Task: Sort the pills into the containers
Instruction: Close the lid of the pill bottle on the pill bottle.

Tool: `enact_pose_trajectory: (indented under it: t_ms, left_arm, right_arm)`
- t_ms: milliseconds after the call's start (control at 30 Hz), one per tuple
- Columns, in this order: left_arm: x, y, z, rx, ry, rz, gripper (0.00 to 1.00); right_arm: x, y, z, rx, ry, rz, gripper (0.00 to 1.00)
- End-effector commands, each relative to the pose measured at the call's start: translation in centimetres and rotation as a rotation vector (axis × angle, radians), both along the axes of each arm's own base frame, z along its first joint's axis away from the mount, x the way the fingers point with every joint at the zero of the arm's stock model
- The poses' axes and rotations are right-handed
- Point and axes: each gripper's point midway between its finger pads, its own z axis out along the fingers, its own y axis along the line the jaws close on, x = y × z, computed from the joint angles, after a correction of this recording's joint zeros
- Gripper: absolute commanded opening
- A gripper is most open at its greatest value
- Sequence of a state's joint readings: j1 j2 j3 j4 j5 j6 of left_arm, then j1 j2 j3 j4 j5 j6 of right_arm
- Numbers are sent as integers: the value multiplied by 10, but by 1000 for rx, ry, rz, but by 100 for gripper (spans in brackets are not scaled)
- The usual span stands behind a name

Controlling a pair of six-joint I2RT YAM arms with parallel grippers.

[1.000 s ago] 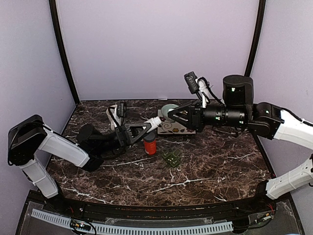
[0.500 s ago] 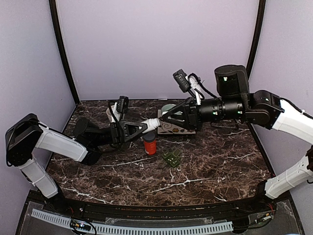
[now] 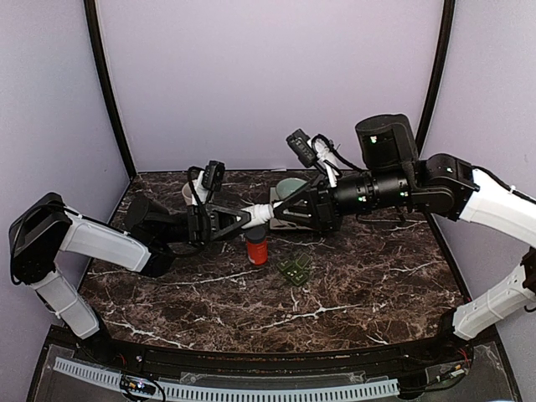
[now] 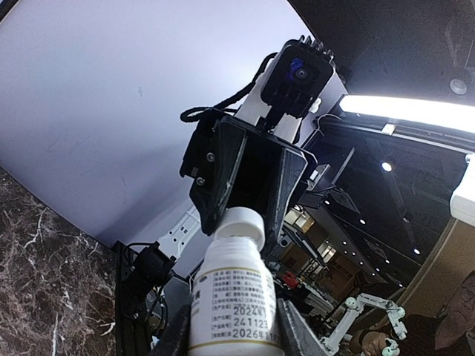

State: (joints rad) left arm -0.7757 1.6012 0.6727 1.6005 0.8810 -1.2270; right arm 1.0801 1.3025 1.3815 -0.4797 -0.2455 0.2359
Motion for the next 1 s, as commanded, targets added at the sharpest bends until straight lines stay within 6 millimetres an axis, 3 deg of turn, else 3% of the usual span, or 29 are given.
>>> enact_pose_trajectory:
  t_ms: [0,967]
  left_arm:
    - [-16,14,30,-103,-126,-31,0]
    - [-17,13,31,-103,-122,-40,0]
  right_arm:
    - [-4,7,17,43,-27,30,0]
    - [-5,19,11,68,-2,61,0]
